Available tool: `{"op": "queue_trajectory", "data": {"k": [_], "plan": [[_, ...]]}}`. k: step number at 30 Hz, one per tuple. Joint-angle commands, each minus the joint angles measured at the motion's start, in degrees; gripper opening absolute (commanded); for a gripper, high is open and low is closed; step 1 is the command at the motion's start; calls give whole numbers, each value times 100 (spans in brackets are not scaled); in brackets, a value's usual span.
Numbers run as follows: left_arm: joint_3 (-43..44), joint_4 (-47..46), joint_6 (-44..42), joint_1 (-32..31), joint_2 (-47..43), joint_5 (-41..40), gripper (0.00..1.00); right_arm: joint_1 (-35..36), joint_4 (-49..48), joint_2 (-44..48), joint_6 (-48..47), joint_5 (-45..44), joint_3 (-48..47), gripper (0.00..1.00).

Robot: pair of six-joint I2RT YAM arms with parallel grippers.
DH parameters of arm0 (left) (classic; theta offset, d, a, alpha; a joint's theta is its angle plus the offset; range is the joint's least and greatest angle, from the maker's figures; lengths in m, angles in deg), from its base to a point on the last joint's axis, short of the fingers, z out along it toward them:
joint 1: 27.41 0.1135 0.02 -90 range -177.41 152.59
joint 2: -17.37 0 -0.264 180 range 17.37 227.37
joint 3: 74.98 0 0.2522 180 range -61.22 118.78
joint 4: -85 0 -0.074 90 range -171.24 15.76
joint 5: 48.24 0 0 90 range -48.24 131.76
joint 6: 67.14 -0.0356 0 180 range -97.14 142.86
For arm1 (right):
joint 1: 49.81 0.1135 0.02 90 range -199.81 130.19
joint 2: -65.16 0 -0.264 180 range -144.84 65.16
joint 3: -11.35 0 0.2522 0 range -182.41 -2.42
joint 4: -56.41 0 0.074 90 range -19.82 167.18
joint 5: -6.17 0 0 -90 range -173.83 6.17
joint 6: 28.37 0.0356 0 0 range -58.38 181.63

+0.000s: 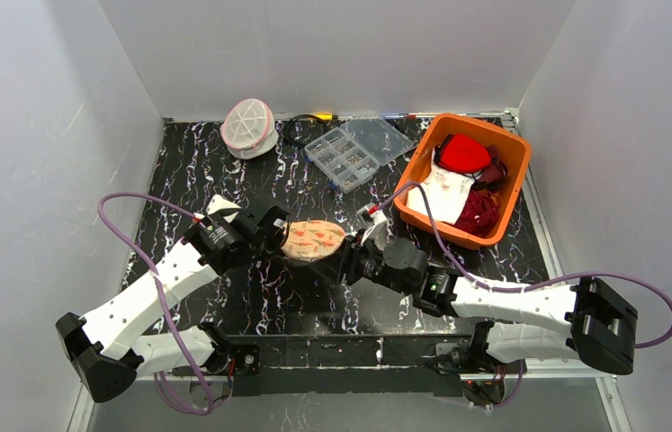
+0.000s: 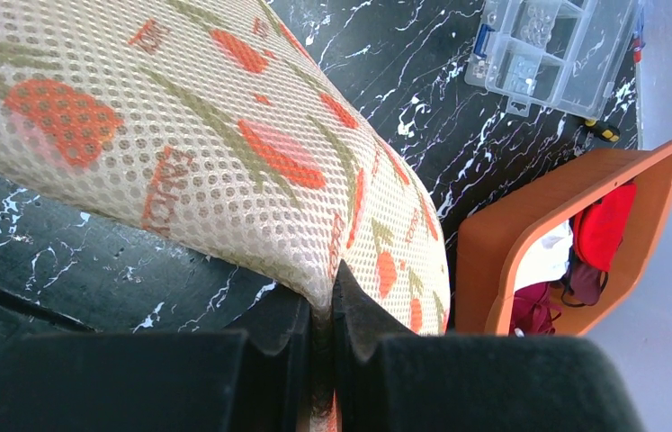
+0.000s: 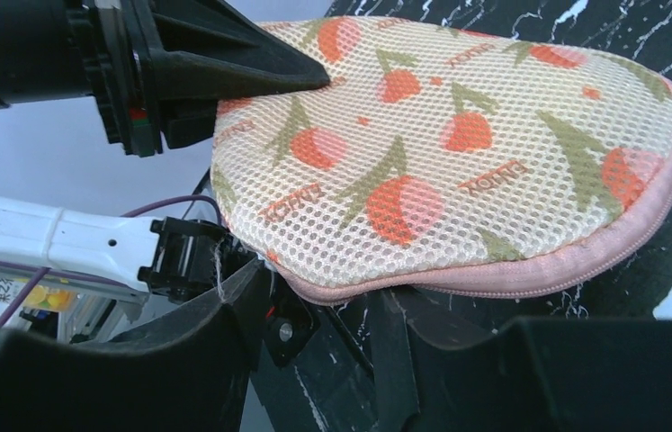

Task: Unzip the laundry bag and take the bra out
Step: Unzip the laundry bag at the center of the board.

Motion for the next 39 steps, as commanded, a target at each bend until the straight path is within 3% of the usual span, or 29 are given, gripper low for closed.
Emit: {"op": "queue_trajectory", "data": {"k": [1, 6, 17, 19, 22, 26, 30, 35, 39], "plan": [[-10, 130, 183, -10, -101, -258, 0, 26, -806, 53, 97, 203, -153, 53], [132, 297, 359, -16, 56, -307, 0, 26, -966, 54, 231, 177, -67, 58], [134, 372, 529, -11, 63, -377, 0, 25, -847, 63, 307, 94, -92, 52], [128, 384, 538, -10, 25, -421, 0, 26, -906, 62, 327, 250, -75, 56], [248, 517, 527, -15, -21, -584, 0, 21, -898, 204, 328, 418, -10, 71], [550, 809, 463, -16, -27, -824, 0, 22, -412, 604, 261, 286, 11, 80], [539, 873, 487, -16, -49, -853, 0, 26, -126, 749, 309, 204, 20, 80], [478, 849, 591, -16, 47, -685, 0, 24, -534, 543, 671, 378, 109, 77], [491, 782, 387, -15, 64, -643, 0, 24, -509, 594, 759, 143, 187, 80]]}}
